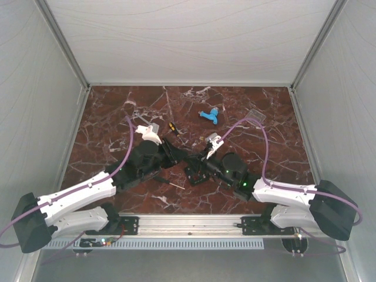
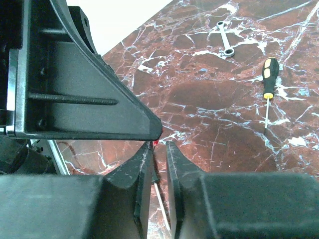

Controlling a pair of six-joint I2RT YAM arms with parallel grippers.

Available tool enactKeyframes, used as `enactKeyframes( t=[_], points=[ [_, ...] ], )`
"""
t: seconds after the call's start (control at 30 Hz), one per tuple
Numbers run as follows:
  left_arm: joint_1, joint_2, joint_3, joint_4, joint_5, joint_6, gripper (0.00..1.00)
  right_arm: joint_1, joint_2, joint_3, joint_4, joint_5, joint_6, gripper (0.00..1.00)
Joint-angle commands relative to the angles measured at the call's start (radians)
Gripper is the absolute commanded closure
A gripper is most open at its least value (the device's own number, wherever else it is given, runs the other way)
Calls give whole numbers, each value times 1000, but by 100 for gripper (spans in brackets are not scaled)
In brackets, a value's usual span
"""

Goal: Snap on the fuse box
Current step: Pick up the fuse from the center of the board.

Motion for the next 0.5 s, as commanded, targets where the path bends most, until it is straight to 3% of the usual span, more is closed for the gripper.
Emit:
enactKeyframes(
  t=[0.0, 0.07, 0.3, 0.4, 0.47],
  points=[
    [-5, -8, 1, 66, 21, -6, 75, 6, 2, 31, 66, 22, -11, 92],
    [-5, -6, 1, 67, 25, -5, 74, 6, -2, 27, 66, 28, -13, 100],
    [-2, -12, 30, 54, 47, 102, 58, -3, -43, 36, 3, -15, -59, 100],
    [17, -33, 55, 44, 96, 222, 46, -55, -64, 59, -77, -134, -67, 100],
    [56, -52, 64, 57, 198, 315, 43, -112, -73, 87, -154, -259, -55, 100]
  ],
)
